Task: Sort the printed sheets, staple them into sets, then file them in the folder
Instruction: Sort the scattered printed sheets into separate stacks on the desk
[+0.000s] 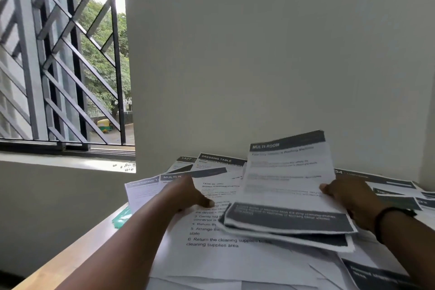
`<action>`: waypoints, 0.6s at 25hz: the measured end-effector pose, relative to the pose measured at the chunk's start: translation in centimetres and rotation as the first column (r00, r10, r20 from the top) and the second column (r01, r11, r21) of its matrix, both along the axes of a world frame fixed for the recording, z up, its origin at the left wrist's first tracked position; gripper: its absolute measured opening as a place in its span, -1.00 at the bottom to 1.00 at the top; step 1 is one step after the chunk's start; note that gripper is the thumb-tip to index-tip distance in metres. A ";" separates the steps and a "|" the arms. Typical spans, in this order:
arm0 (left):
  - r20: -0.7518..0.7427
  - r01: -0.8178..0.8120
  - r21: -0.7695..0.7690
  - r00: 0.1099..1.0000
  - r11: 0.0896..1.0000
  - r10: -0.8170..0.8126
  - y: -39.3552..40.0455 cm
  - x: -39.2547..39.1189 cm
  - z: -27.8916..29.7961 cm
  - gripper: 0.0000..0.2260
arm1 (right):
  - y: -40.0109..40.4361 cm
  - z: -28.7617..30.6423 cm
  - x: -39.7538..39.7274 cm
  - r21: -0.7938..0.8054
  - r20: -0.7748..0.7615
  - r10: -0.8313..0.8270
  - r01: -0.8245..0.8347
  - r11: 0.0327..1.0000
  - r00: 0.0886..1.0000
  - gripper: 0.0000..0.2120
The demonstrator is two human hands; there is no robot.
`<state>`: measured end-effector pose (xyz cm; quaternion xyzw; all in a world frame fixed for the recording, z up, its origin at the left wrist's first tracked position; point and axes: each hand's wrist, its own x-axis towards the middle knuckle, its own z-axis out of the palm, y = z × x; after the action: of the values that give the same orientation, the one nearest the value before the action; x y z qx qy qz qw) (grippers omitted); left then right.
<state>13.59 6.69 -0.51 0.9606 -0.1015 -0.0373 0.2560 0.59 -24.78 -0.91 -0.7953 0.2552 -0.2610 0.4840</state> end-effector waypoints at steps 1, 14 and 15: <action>-0.022 -0.033 -0.043 0.999 0.999 0.032 -0.1 0.1 0.0 -0.39 | 0.2 -0.4 0.2 -0.096 -0.053 0.014 -0.019 0.995 0.998 -0.82; -0.372 -0.277 -0.773 0.927 0.571 -0.054 2.8 0.9 2.3 -0.77 | 0.5 -1.7 1.3 -0.243 -0.110 0.041 -0.067 0.968 0.993 -0.90; -0.376 -0.256 -0.792 0.919 0.554 -0.114 3.1 0.7 2.8 -0.75 | 0.5 -1.6 1.3 -0.247 -0.112 0.044 -0.071 0.966 0.993 -0.89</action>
<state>14.31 9.83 2.24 0.7018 -0.0149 -0.1625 0.6935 1.90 -24.25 -2.54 -0.8699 0.2224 -0.2345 0.3726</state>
